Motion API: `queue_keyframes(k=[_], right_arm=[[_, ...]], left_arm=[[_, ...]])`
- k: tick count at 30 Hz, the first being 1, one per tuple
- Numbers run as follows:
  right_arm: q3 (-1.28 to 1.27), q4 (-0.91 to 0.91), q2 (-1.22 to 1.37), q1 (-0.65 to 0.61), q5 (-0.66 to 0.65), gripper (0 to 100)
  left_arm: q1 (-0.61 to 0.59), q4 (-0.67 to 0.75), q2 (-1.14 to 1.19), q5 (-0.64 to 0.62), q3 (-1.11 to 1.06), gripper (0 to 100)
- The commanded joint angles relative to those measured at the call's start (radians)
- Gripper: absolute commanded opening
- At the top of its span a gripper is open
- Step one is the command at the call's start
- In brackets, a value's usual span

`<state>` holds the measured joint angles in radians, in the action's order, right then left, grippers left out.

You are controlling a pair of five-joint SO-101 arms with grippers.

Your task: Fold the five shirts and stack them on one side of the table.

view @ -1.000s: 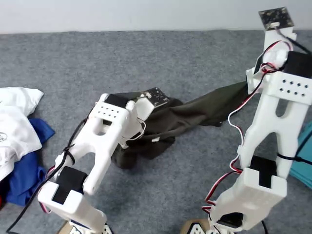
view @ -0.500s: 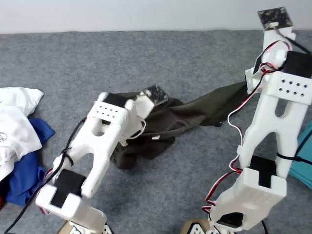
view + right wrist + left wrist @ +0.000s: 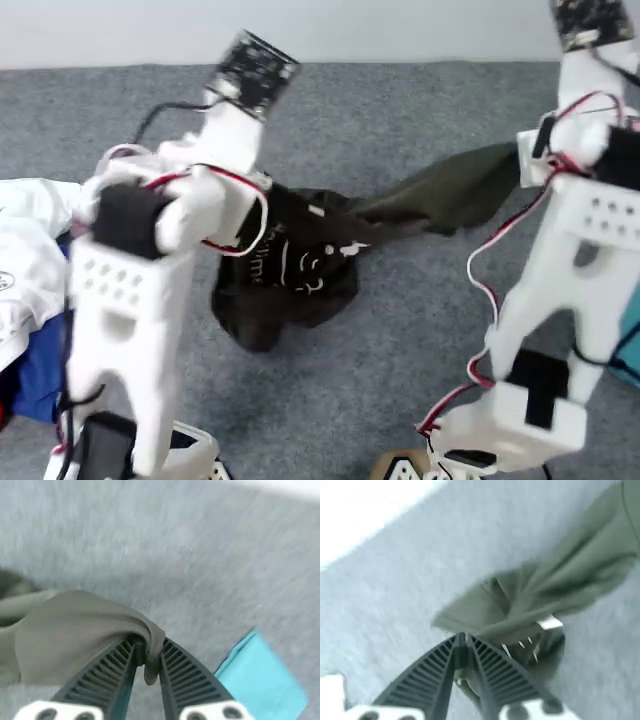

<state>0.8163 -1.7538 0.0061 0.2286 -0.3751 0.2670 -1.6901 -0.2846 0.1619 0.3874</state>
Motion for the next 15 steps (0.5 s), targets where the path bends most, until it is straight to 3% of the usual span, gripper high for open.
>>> queue_keyframes(k=[1, 6, 10, 15], right_arm=[[0.117, 0.016, -0.133, 0.001, -0.009, 1.0], [0.167, 0.076, -0.234, 0.050, -0.038, 1.0], [0.169, 0.116, -0.300, 0.157, -0.041, 1.0], [0.150, 0.071, -0.318, 0.194, -0.107, 1.0]], left_arm=[[-0.011, -0.006, -0.089, -0.012, 0.128, 0], [-0.150, -0.005, -0.150, -0.012, 0.257, 1], [-0.262, -0.011, -0.195, -0.012, 0.344, 1], [-0.282, -0.040, -0.258, -0.012, 0.361, 1]])
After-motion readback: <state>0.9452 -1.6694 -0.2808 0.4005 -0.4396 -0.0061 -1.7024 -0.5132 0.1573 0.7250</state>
